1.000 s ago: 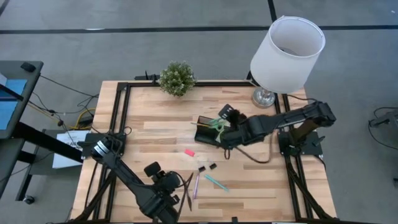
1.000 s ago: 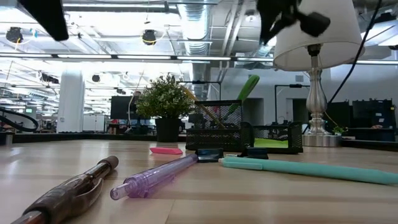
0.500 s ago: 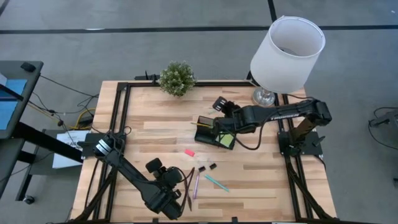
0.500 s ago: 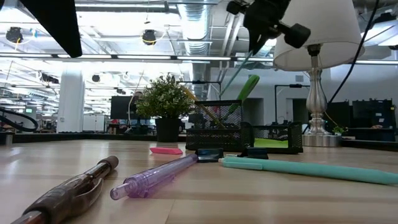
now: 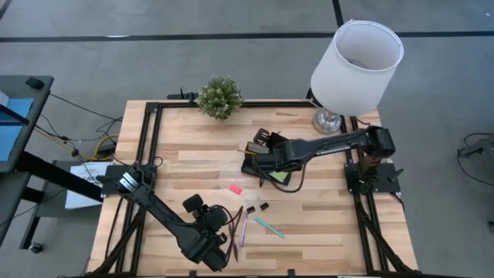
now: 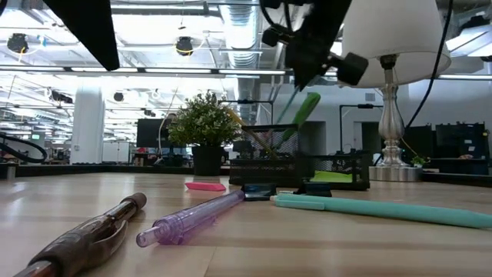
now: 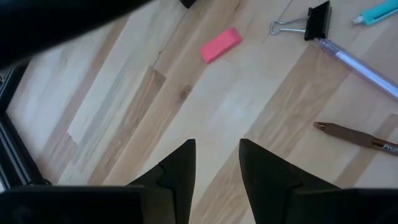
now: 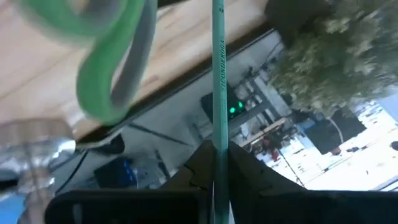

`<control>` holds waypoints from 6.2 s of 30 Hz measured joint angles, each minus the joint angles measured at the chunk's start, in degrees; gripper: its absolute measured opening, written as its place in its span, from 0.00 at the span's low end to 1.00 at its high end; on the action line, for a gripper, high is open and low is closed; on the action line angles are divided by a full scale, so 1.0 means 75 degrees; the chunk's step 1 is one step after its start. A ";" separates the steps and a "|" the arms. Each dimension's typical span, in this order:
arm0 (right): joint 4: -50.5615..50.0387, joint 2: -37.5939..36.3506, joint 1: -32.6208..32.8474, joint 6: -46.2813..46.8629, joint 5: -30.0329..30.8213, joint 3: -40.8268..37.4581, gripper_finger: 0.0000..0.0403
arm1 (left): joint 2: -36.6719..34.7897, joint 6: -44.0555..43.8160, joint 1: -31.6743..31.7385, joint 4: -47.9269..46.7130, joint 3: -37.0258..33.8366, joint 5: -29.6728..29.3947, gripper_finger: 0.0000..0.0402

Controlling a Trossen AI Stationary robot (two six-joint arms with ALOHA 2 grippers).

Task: Pick and place office supplies into organizer
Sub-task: Put the blue pencil on the black desk organizer, then put the blue ballpen on the black desk organizer

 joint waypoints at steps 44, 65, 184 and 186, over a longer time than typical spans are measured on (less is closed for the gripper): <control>-0.0572 -0.3043 0.1815 1.1214 -0.3730 0.1638 0.30 | -0.1818 0.3105 0.1431 -0.0015 -0.0090 -0.1934 0.23; -0.2121 -0.1449 0.4267 1.5101 -0.4018 0.0947 0.50 | -0.3122 0.3868 0.3132 0.2049 -0.0084 0.0832 0.36; 0.2125 0.3178 0.1953 1.4585 -0.7281 0.1591 0.28 | -0.5039 0.3547 0.2751 0.0102 -0.0089 -0.0160 0.37; 0.2123 0.3178 0.1985 1.4585 -0.7284 0.1591 0.28 | -0.5039 0.3548 0.2751 0.0102 -0.0087 -0.0161 0.37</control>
